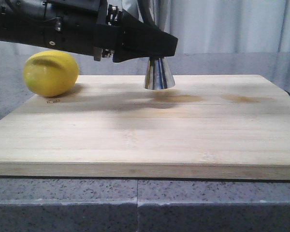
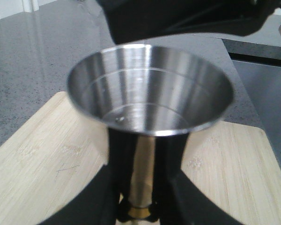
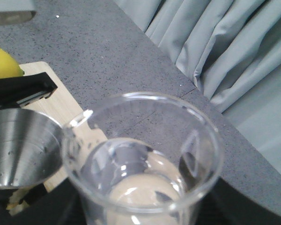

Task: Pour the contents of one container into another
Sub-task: 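Lift the beaker with the right gripper and carry it over the jigger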

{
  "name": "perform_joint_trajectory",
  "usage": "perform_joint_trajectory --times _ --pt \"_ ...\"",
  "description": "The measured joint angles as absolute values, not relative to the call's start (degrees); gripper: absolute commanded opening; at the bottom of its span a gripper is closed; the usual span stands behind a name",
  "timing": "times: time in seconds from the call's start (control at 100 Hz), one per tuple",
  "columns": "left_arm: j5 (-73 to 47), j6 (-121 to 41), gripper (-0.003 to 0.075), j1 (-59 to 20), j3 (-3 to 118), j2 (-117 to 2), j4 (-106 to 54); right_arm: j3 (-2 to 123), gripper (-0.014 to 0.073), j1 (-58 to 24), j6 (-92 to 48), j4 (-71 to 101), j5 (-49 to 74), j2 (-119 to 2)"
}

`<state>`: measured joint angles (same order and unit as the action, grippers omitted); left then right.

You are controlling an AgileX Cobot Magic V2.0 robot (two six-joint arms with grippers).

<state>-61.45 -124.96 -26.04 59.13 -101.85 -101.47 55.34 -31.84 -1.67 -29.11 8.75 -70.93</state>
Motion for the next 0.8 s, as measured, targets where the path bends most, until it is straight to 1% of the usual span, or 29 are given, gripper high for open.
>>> perform_joint_trajectory --times 0.45,0.8 --pt "-61.5 -125.0 0.0059 -26.0 59.1 -101.9 -101.5 55.3 0.0310 -32.8 -1.7 -33.4 10.7 -70.9" --pt "-61.5 -125.0 0.0059 -26.2 59.1 -101.9 -101.1 58.1 0.0310 -33.0 -1.8 -36.2 13.4 -70.9"
